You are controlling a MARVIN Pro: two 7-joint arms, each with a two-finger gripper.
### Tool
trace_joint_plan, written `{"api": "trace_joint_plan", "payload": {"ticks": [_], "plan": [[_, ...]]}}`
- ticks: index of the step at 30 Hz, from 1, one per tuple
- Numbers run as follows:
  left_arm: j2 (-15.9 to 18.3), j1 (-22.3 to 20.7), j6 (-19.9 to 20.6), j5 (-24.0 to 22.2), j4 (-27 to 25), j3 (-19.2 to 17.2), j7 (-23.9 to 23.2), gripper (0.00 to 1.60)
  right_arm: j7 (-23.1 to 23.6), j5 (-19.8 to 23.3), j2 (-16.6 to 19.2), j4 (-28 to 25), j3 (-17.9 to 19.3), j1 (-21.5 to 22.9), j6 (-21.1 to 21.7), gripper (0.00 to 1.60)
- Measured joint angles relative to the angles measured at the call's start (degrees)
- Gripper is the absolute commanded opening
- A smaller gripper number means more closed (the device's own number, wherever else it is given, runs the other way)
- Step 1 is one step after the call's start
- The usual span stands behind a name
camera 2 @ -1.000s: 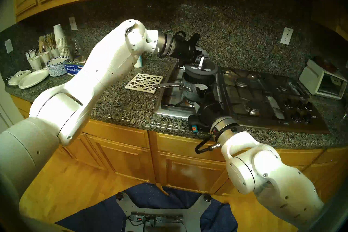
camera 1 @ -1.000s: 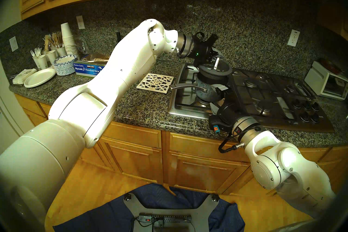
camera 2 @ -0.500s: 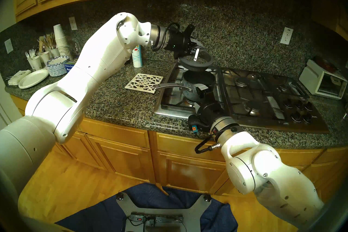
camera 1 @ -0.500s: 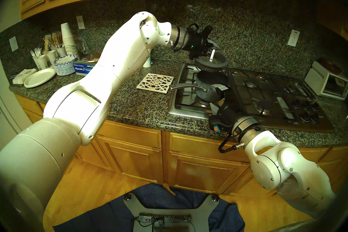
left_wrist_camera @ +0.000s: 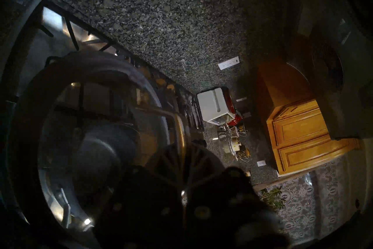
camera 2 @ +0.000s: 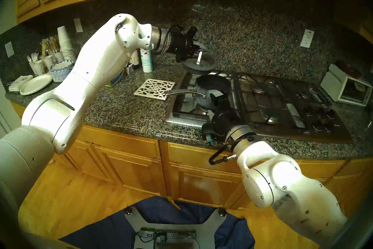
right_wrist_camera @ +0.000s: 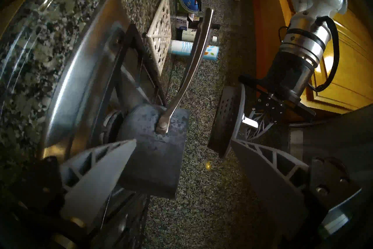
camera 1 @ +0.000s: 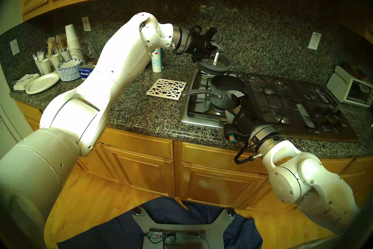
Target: Pick up the pot, put it on the stove, take off the pot lid
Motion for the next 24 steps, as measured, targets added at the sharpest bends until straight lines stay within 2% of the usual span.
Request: {"api": "trace_joint_plan", "payload": {"ticks": [24], "plan": [[4.45, 2.84, -1.35, 4.11, -0.94, -2.25, -0.19, 0.0, -0.01, 0.0, 0.0, 0.0, 0.0, -0.01, 0.0, 1.6]]}}
